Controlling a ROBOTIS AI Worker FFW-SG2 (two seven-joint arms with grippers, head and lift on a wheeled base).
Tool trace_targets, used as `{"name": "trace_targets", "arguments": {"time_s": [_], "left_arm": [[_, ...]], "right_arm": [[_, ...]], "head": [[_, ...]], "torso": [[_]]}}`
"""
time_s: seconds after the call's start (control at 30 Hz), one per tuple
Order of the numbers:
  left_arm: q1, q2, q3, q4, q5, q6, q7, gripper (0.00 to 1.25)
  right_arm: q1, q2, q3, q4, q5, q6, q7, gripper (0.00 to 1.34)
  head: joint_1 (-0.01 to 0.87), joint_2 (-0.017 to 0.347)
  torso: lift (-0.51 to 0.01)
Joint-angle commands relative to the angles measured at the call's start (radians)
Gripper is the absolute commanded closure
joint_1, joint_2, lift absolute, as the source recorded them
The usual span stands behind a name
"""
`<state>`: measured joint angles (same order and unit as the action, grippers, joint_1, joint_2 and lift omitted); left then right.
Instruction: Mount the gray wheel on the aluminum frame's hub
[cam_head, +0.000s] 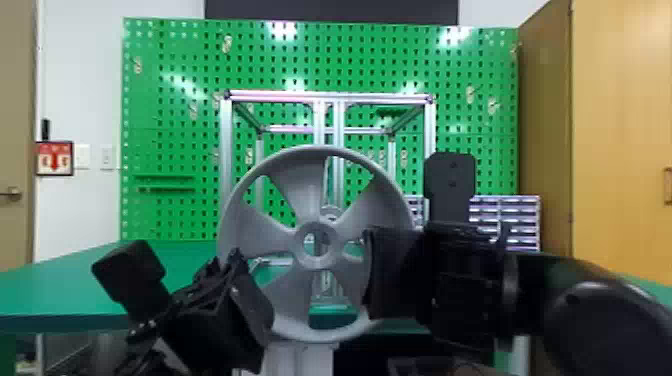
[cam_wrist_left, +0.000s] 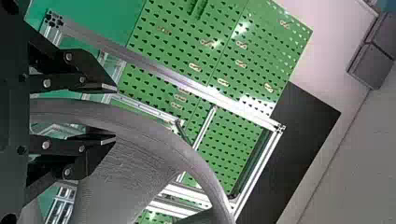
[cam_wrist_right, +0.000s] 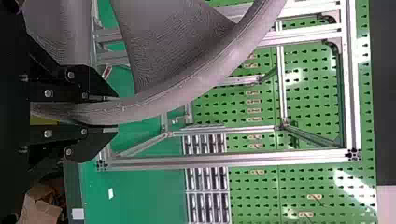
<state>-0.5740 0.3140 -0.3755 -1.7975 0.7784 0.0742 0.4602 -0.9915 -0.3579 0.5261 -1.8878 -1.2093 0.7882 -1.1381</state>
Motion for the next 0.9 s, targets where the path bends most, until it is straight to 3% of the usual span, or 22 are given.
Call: {"name": "trace_targets", "arguments": {"time_s": [0.0, 0.87], "left_arm": [[-0.015, -0.003, -0.007, 0.014, -0.007, 0.003, 0.000, 0.83], [-0.107, -0.023, -0.026, 0.099, -0.008, 0.006, 0.000, 0.83]], "right_arm": [[-0.006, 0.004, -0.006, 0.016, 0.010, -0.003, 0.006, 1.17], [-0.036, 0.019, -0.014, 0.096, 0.040, -0.024, 0.054, 1.17]], "head": [[-0.005, 0.006], [-0.005, 0.006]], "torso": [[-0.499], [-0.499]]}}
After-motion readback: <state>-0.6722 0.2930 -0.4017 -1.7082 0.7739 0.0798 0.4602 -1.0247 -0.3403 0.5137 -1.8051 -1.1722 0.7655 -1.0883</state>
